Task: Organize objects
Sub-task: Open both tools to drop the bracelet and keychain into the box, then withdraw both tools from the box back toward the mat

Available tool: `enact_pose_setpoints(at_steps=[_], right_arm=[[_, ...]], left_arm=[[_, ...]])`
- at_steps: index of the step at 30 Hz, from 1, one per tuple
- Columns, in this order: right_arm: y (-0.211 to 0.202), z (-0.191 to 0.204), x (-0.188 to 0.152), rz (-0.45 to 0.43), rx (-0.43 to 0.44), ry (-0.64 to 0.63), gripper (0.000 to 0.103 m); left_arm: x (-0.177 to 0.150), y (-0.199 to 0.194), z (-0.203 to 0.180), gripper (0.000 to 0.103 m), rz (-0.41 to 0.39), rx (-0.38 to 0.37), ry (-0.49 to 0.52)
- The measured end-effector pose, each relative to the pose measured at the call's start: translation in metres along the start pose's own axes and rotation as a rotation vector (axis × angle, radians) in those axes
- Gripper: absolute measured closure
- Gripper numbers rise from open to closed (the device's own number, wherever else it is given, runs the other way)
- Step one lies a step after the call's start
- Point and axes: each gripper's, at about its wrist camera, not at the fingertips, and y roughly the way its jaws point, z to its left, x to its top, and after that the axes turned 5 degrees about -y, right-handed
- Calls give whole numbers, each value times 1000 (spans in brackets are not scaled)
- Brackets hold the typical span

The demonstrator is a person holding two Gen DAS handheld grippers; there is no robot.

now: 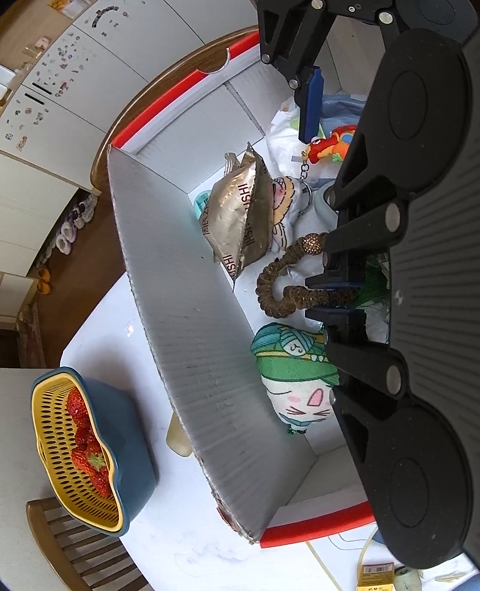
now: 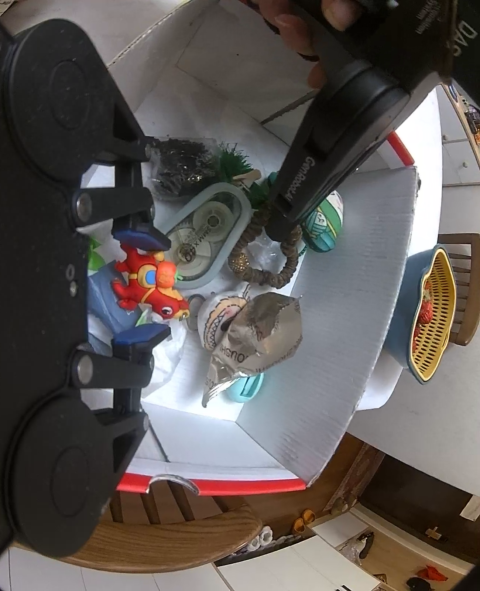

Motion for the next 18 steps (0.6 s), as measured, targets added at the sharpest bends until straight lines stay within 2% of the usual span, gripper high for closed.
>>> enact_pose_setpoints(at_steps=[4,7,12,18], right_arm=[[-1,-3,-2,0,6,27,58],[-6,-7,-3,-9,17,55,53],[-16,-10,-6,-36,33,89,50],[-31,-10,-10,-76,37,117,43]], left_arm=[[-1,-1,-2,88,0,8,6],[-2,-2,-3,73,2,9,2],[-8,-10,-5,42,-29,-1,-2],[-16,-25,-6,39,-71,-17,-7]])
